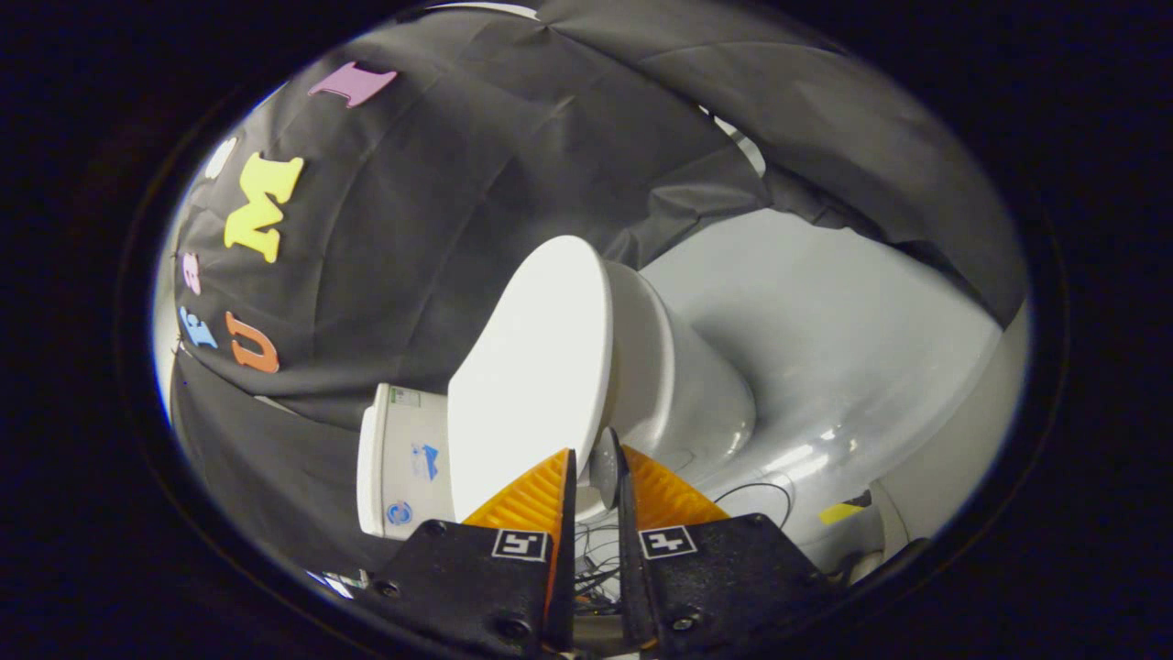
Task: Open the toilet lid.
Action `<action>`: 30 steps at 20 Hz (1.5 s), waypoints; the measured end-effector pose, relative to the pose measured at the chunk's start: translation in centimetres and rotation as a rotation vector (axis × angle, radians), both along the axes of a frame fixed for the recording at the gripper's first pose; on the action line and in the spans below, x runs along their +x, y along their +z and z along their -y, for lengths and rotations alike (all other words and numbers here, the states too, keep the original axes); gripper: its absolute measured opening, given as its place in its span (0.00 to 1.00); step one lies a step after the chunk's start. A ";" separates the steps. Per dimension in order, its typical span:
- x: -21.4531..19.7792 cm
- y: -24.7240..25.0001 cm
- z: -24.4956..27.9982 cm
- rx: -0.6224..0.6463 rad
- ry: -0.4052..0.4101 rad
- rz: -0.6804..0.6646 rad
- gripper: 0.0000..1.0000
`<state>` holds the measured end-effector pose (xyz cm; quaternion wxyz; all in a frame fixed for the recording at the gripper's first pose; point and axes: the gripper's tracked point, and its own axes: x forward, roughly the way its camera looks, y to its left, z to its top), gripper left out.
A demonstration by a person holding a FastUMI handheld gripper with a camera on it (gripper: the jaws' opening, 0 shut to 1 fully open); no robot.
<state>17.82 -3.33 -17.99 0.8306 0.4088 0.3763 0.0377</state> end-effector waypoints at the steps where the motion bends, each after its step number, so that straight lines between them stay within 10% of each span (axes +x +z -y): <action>1: -0.1 0.8 -0.1 0.013 0.001 0.018 0.23; 30: -1.9 16.1 -11.0 -0.245 0.128 0.251 0.15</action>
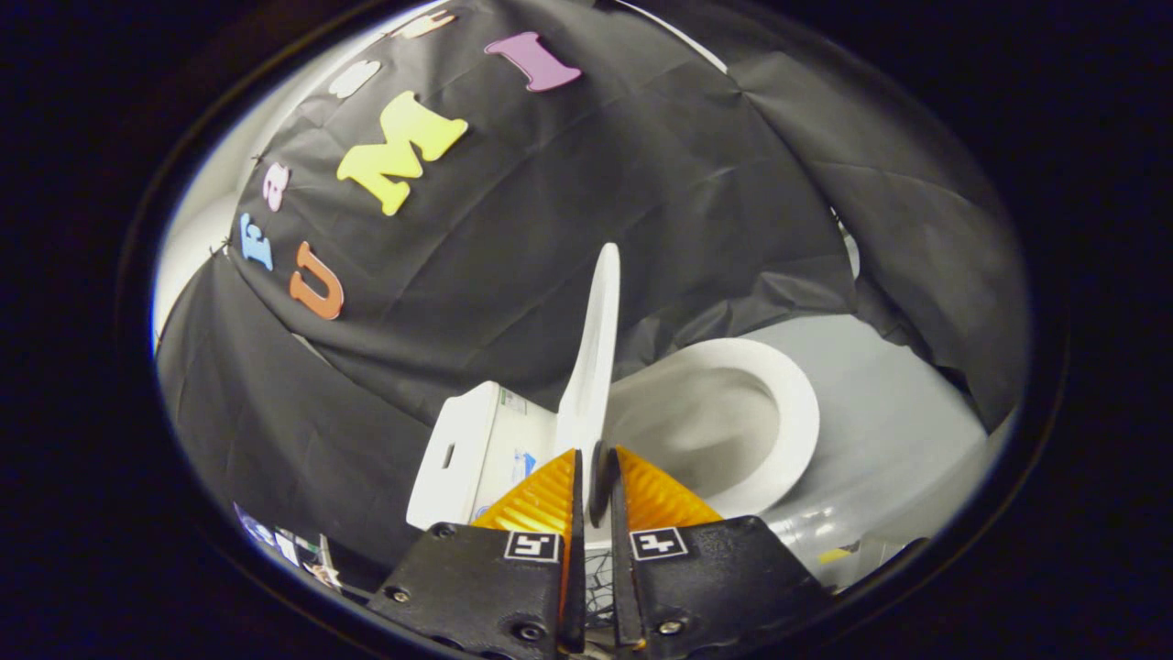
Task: Open the toilet lid.
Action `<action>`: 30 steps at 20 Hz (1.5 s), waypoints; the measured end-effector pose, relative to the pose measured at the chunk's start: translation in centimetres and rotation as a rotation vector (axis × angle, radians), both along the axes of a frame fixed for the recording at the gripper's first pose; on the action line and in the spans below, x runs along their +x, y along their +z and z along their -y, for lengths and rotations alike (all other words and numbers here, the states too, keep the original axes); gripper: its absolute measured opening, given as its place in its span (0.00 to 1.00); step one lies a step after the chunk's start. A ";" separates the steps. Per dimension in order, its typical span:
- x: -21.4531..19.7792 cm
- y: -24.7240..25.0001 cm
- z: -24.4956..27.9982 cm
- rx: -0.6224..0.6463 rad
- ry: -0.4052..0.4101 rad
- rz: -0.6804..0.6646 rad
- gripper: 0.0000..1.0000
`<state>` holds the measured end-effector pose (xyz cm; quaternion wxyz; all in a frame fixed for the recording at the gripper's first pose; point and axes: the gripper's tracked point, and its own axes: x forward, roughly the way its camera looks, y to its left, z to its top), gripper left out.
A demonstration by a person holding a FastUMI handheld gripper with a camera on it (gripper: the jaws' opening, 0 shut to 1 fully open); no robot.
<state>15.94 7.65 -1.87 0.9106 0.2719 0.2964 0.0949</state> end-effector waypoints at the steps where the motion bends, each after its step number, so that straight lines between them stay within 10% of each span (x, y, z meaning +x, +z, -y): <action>1: 0.6 0.7 -1.1 -0.017 -0.002 0.001 0.15; 30: 0.5 7.6 -16.0 -0.390 0.058 0.097 0.17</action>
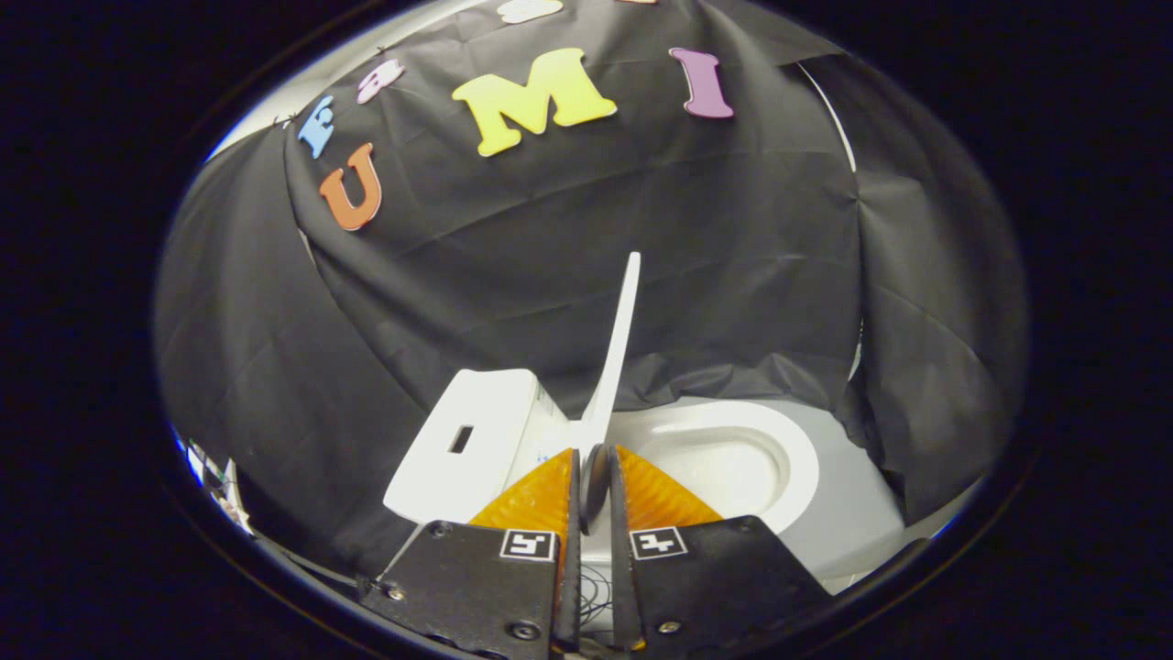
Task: Open the toilet lid.
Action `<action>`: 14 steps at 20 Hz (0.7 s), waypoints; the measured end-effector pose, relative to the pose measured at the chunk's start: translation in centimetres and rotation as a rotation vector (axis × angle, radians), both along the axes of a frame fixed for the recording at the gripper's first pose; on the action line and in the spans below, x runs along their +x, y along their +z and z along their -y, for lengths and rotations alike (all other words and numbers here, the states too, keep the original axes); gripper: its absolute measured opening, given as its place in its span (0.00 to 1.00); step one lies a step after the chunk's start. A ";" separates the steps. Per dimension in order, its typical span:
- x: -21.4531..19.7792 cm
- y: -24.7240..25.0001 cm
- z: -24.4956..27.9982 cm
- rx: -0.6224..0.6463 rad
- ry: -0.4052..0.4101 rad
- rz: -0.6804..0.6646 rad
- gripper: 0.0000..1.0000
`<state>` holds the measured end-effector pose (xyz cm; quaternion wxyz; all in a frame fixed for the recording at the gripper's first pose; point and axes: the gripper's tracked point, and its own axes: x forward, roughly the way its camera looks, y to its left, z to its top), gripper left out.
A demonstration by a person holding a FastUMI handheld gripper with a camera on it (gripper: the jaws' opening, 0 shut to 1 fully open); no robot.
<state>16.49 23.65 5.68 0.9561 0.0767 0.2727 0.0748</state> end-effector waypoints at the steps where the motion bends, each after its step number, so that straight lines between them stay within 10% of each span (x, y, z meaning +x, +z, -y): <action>1: -0.1 0.1 -0.7 -0.028 -0.001 0.005 0.17; 14: -0.4 1.2 -11.5 -0.170 0.100 0.053 0.20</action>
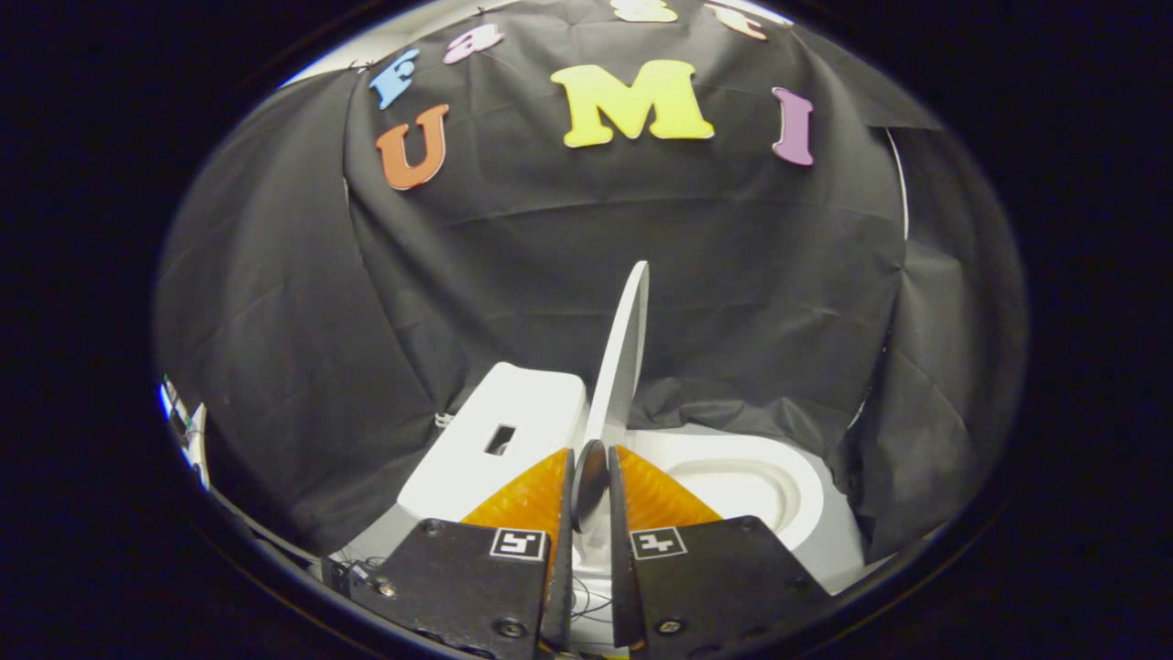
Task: Open the toilet lid.
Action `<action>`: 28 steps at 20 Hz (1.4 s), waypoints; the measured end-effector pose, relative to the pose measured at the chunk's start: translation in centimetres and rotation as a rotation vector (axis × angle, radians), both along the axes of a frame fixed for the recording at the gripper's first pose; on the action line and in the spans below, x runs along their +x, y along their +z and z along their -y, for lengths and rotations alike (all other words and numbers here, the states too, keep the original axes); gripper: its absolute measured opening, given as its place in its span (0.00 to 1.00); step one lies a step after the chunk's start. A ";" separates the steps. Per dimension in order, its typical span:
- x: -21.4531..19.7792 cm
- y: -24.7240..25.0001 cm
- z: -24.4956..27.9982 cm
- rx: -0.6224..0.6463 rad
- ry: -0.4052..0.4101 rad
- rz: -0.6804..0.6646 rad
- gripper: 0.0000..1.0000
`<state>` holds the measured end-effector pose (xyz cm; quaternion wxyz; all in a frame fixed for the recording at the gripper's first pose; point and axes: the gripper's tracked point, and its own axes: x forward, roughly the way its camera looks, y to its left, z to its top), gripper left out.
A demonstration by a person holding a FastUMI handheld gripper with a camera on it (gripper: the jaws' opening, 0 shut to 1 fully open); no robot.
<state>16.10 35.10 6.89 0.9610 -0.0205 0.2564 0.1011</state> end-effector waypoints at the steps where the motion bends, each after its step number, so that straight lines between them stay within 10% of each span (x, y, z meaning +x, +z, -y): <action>1: -0.1 0.1 -1.1 -0.010 0.014 0.002 0.20; 25: -0.7 -2.3 -13.3 -0.193 0.121 0.031 0.22; 28: -2.4 -2.6 -12.7 -0.118 0.184 -0.027 0.41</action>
